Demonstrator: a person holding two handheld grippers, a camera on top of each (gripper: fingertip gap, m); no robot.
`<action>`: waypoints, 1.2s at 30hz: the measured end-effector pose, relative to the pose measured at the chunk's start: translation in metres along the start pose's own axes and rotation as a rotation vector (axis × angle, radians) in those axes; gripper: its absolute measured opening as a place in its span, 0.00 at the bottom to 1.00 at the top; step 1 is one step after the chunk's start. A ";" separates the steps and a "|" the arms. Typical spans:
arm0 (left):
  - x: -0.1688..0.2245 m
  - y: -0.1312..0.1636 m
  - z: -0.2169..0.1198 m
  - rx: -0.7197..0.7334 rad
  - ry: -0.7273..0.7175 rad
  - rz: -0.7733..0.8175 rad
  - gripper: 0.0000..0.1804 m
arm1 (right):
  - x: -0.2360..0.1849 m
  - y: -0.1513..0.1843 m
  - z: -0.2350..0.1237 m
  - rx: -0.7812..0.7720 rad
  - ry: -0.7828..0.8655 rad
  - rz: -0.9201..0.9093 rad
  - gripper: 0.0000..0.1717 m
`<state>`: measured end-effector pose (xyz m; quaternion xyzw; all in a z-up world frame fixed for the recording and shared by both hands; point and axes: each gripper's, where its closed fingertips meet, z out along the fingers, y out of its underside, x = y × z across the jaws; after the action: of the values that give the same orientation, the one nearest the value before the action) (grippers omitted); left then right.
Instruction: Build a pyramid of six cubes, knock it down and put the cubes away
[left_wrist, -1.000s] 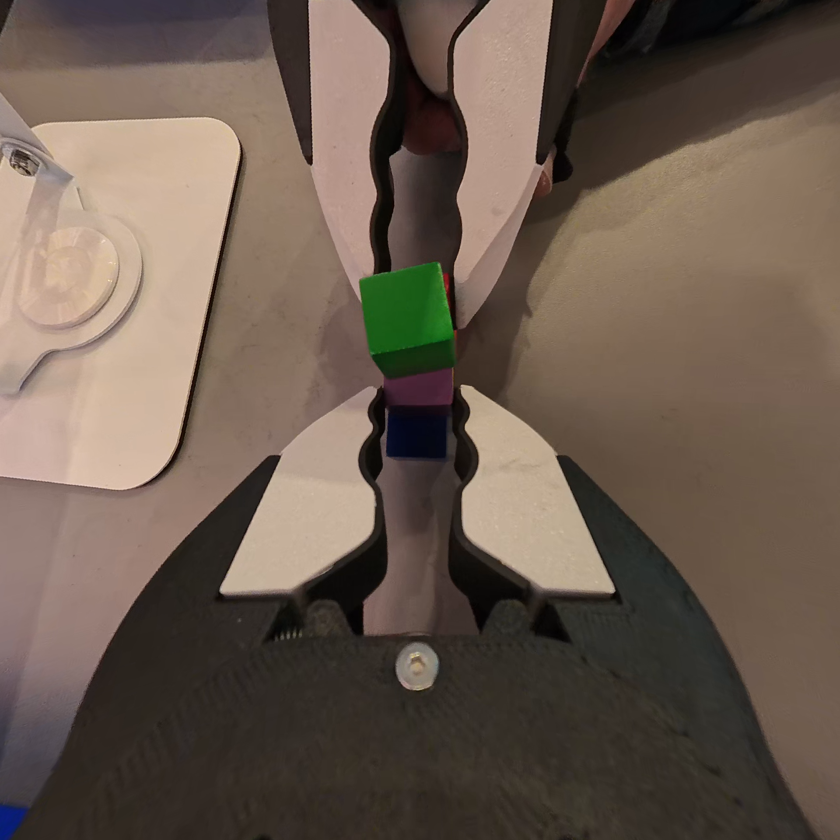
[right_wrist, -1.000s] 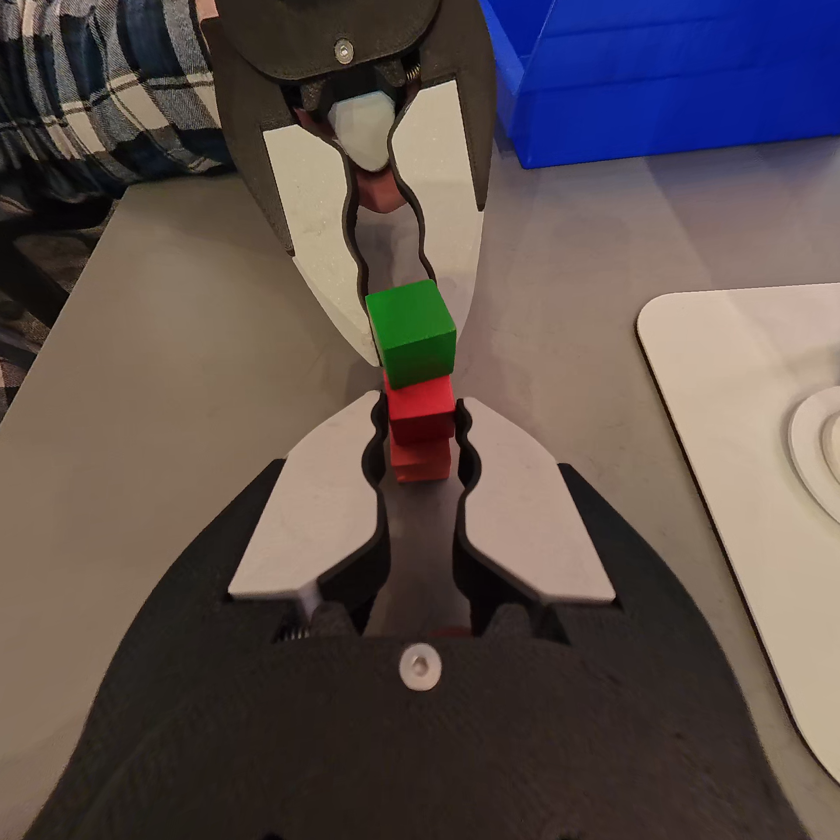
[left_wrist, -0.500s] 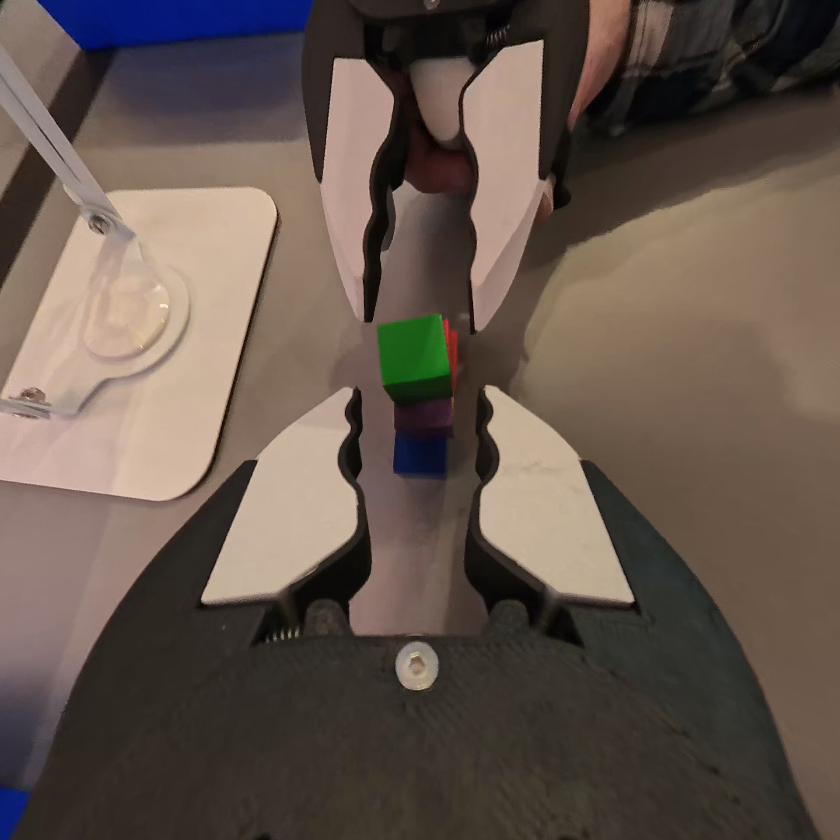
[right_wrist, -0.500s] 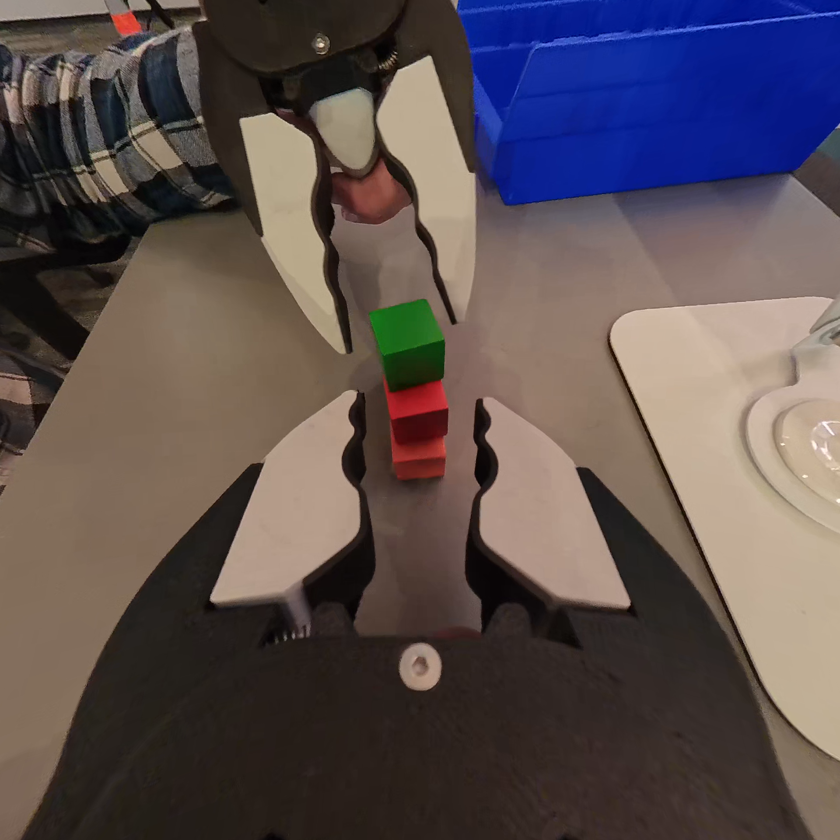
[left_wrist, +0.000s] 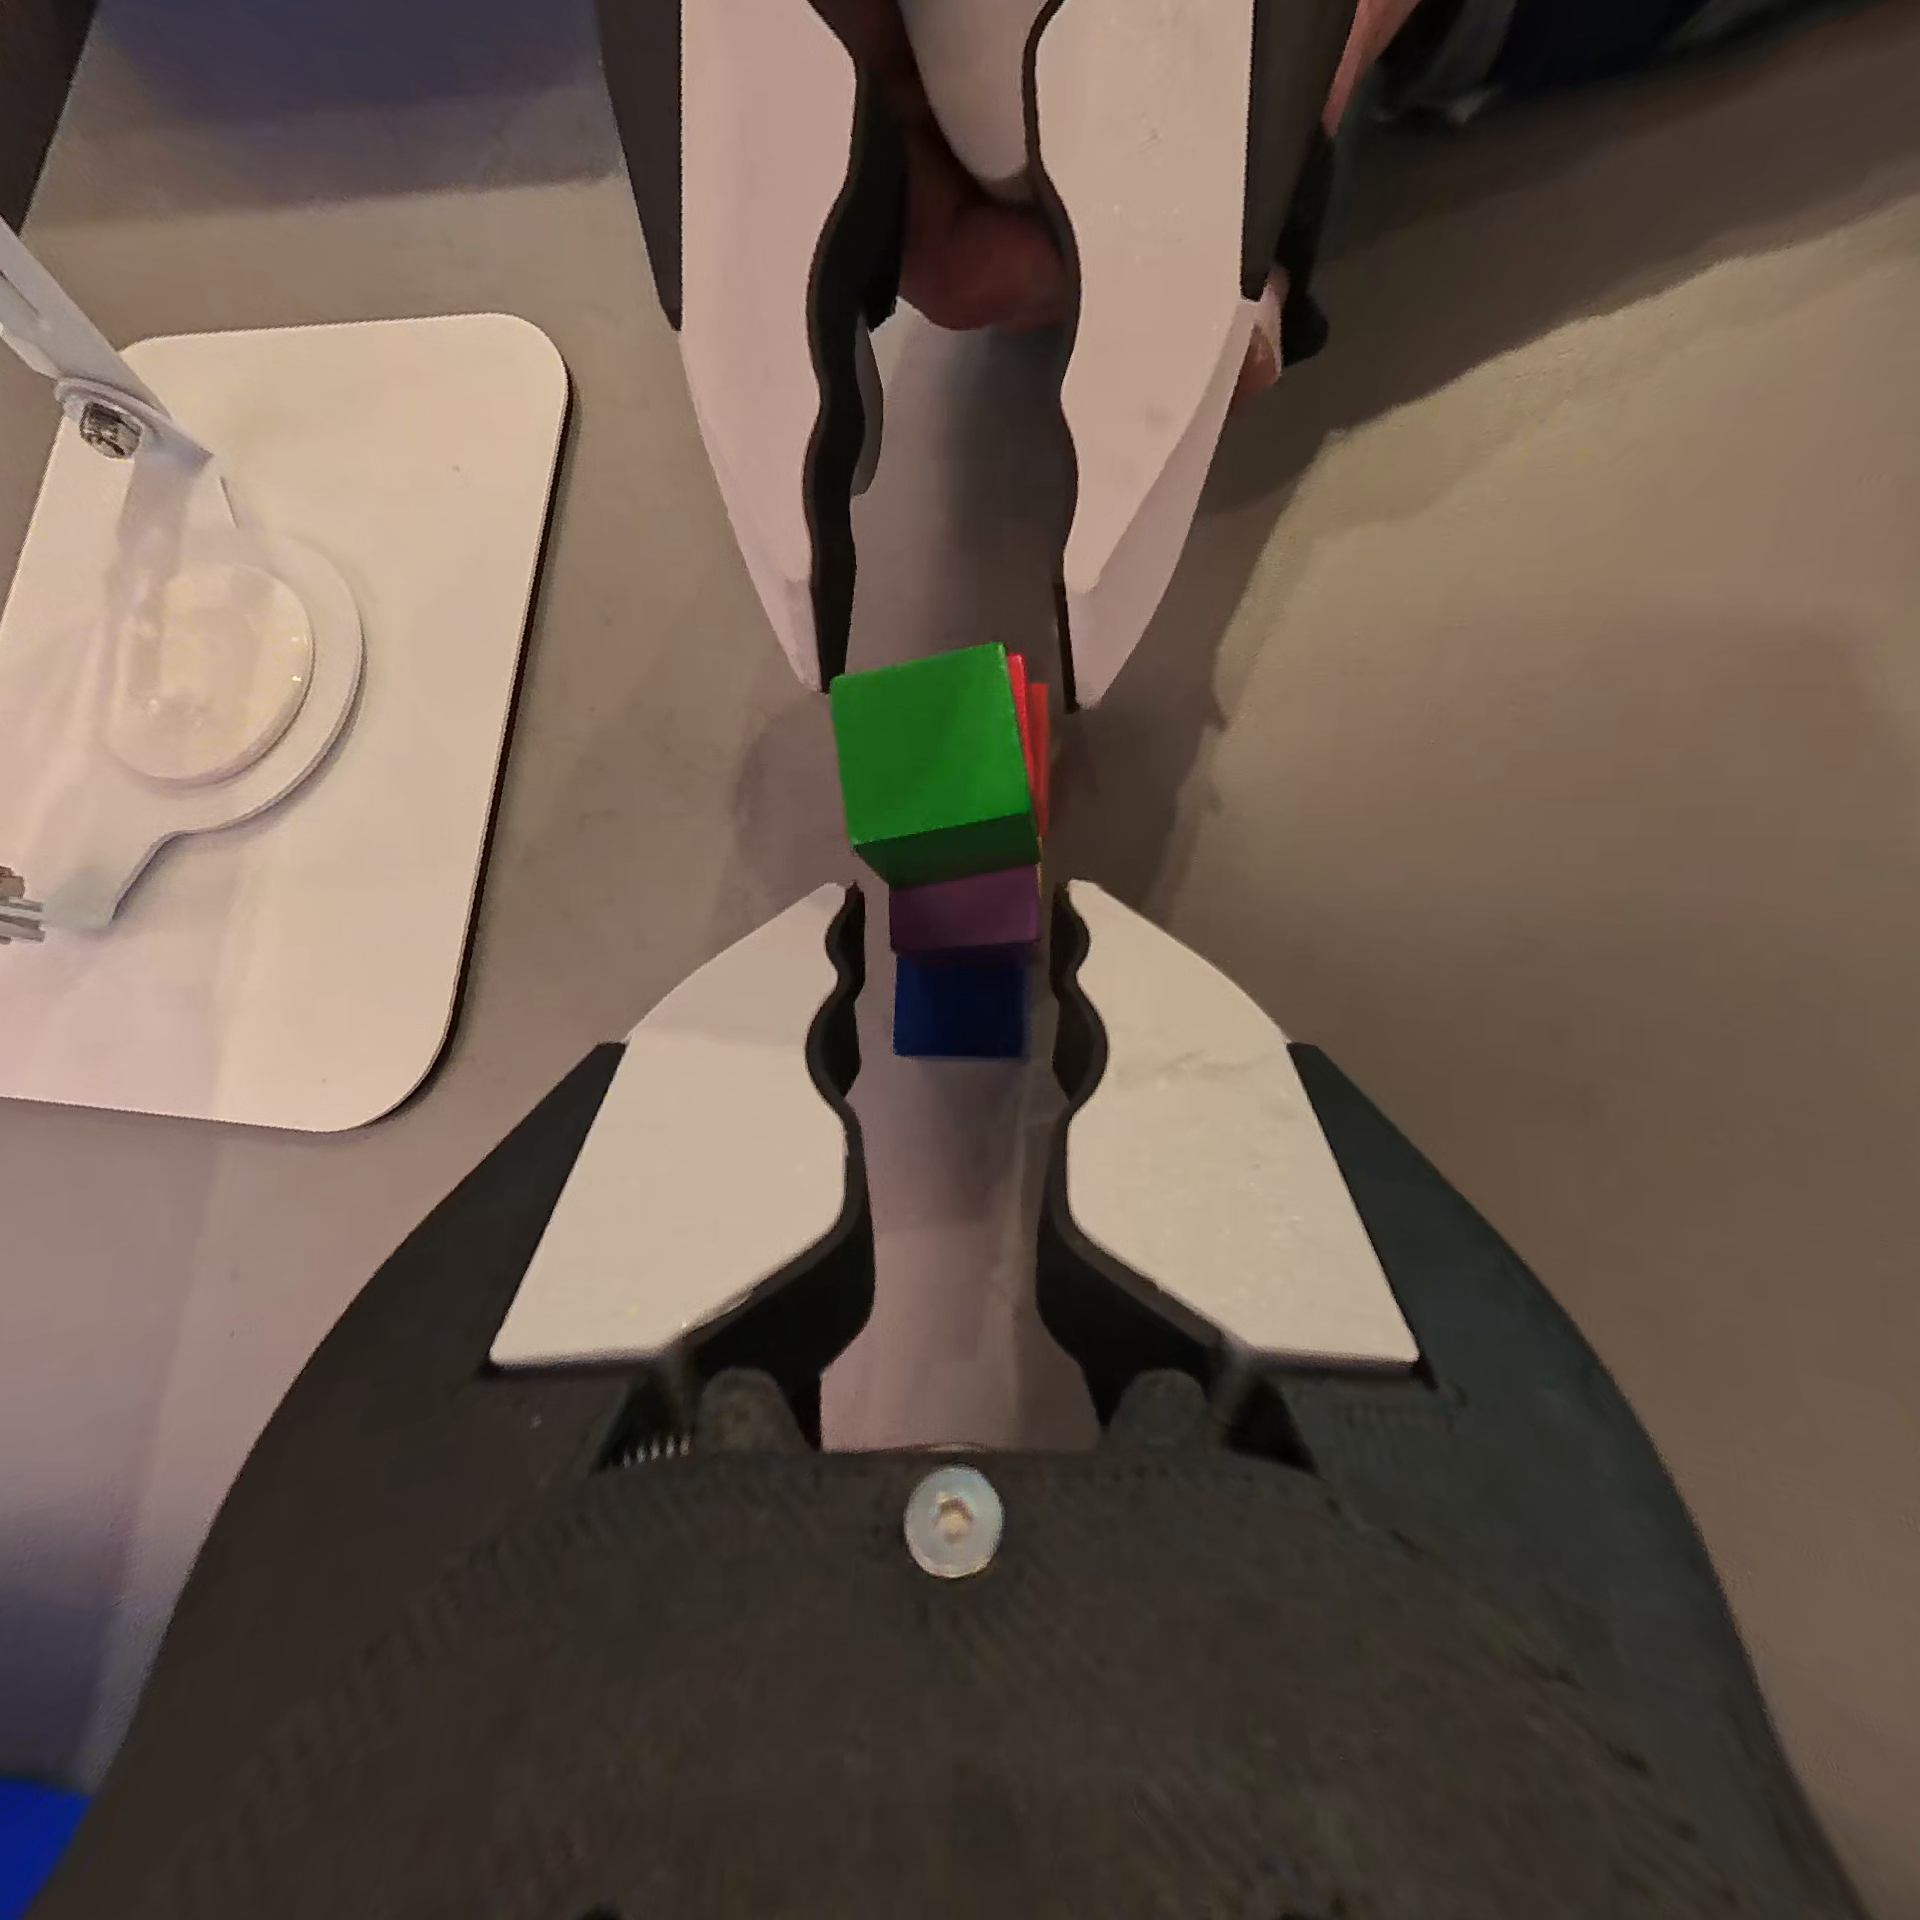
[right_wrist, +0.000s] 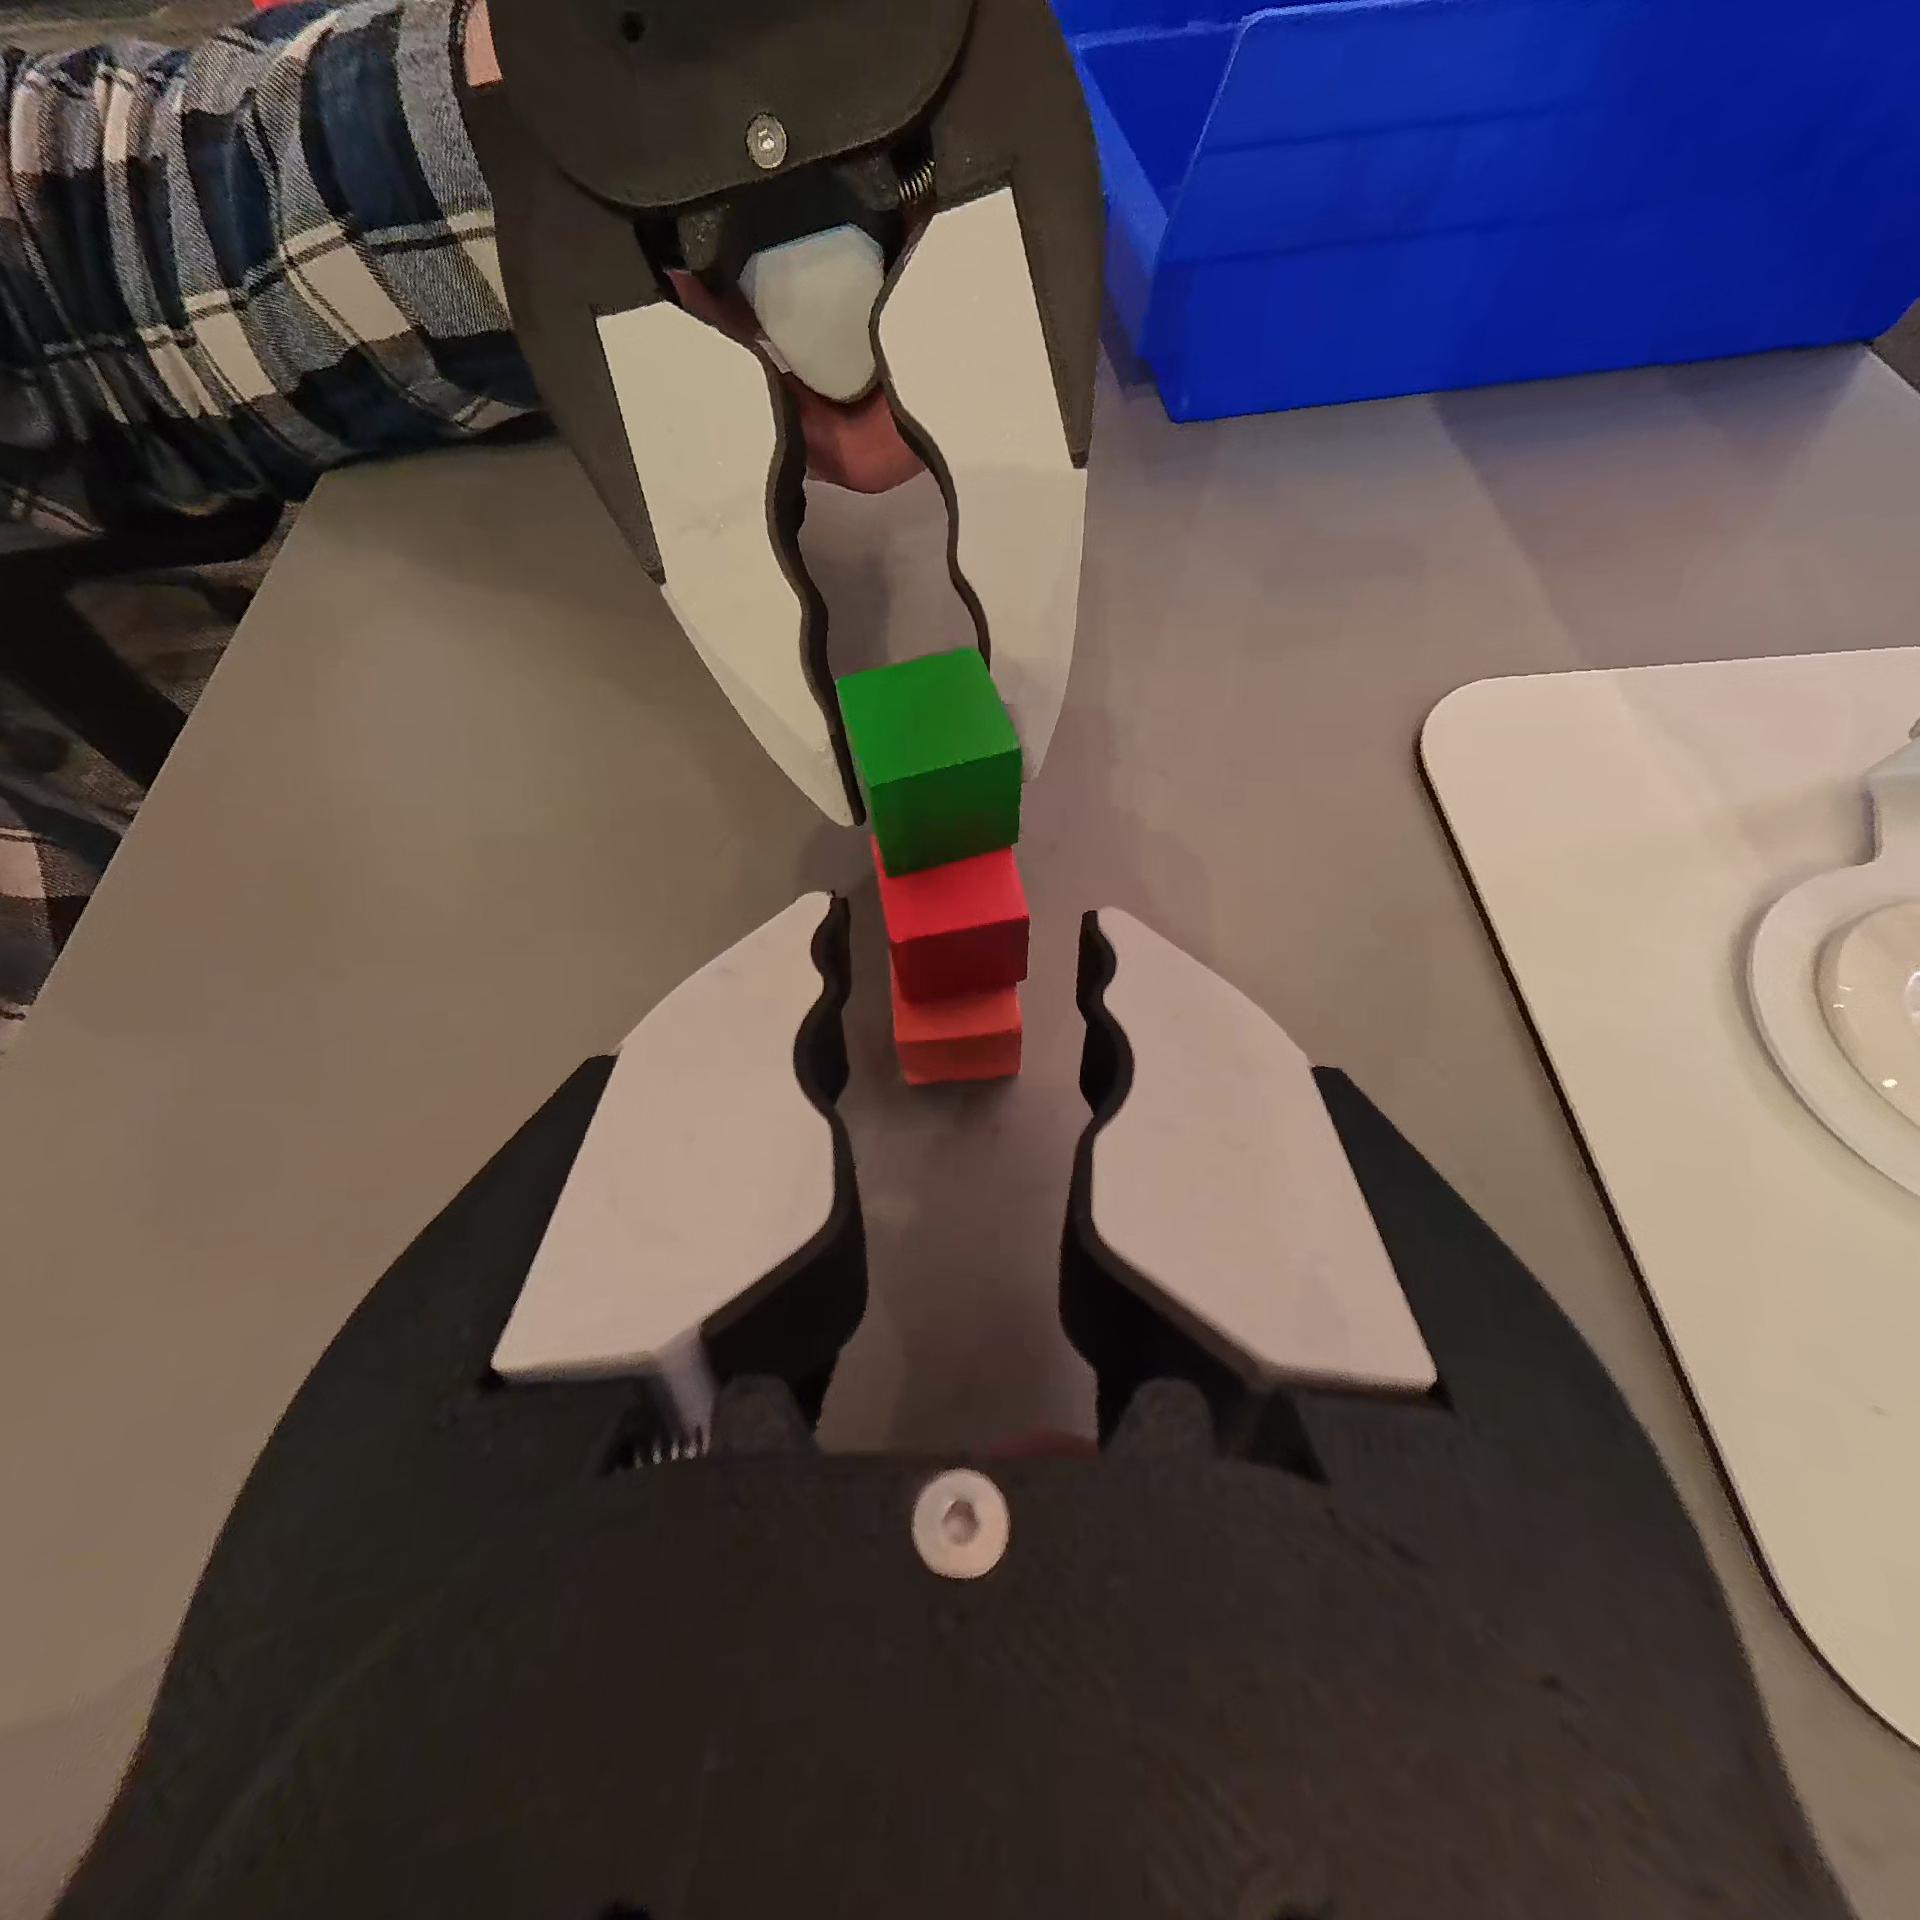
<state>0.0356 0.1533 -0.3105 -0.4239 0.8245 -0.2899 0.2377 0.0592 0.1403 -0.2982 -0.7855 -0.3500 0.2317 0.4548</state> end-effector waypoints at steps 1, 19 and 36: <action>0.001 0.001 0.000 0.001 0.005 0.001 0.17 | 0.000 0.000 0.000 0.000 -0.001 -0.001 0.24; 0.002 -0.002 0.003 -0.013 0.018 0.011 0.27 | 0.001 0.003 0.002 -0.016 0.002 -0.004 0.22; 0.001 0.001 0.005 -0.011 0.031 0.027 0.15 | -0.003 0.003 0.007 -0.025 -0.002 -0.015 0.16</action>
<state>0.0376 0.1512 -0.3153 -0.4094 0.8352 -0.2887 0.2268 0.0538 0.1411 -0.3035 -0.7882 -0.3592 0.2246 0.4465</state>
